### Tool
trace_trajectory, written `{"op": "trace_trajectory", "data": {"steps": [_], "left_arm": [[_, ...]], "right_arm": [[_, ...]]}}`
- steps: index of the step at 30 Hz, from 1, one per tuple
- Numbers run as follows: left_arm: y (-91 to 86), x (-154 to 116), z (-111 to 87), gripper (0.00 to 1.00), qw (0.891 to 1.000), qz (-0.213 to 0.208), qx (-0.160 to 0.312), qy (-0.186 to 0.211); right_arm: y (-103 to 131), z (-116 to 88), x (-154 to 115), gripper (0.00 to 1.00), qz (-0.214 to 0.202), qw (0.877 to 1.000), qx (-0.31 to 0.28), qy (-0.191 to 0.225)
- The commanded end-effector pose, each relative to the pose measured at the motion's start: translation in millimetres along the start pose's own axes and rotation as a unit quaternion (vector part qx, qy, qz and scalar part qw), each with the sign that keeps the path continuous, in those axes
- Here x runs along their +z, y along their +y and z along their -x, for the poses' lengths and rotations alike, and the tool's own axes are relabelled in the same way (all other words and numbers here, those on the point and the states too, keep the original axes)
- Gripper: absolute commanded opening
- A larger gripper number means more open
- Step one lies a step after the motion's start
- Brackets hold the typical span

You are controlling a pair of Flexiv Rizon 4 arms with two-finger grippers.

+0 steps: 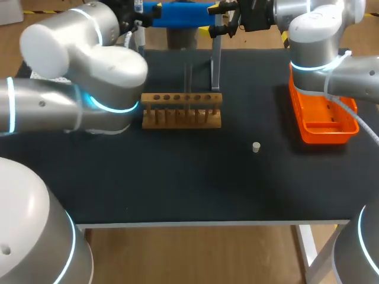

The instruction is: Invert the test tube, pick up the pipette, mount the tip to pipette, aspirate from beaker and dispense into the tube, eject the tip, return the pipette, and cap with the stopper.

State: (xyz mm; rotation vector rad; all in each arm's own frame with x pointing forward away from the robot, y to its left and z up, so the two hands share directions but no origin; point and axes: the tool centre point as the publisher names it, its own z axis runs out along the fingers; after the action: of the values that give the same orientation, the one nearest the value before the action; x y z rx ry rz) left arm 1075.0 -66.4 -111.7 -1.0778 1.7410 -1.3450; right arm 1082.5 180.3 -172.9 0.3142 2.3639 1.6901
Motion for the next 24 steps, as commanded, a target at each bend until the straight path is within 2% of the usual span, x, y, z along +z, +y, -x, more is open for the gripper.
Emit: {"op": "trace_trajectory", "data": {"steps": [1, 6, 10, 15, 19, 24], "left_arm": [[4.9, -25.3, 4.2, 1.0, 0.986, -0.011, 0.018, 0.164], [3.5, -34.9, -1.6, 1.0, 0.969, -0.012, 0.035, 0.244], [2.2, -41.3, -7.6, 1.0, 0.955, -0.008, 0.047, 0.293], [3.6, -48.1, -16.7, 1.0, 0.931, -0.006, 0.07, 0.358], [6.3, -54.8, -25.1, 1.0, 0.913, -0.008, 0.085, 0.398], [16.4, -63.0, -35.5, 1.0, 0.9, -0.008, 0.096, 0.426]], "right_arm": [[0.5, 0.4, -0.3, 1.0, -0.002, 1.0, 0.0, 0.001], [0.5, 0.4, -0.3, 1.0, -0.002, 1.0, 0.0, 0.001], [0.5, 0.4, -0.3, 1.0, -0.002, 1.0, 0.0, 0.001], [0.5, 0.4, -0.3, 1.0, -0.002, 1.0, 0.0, 0.001], [0.5, 0.4, -0.3, 1.0, -0.002, 1.0, 0.0, 0.001], [0.5, 0.4, -0.3, 1.0, -0.002, 1.0, 0.0, 0.001]]}}
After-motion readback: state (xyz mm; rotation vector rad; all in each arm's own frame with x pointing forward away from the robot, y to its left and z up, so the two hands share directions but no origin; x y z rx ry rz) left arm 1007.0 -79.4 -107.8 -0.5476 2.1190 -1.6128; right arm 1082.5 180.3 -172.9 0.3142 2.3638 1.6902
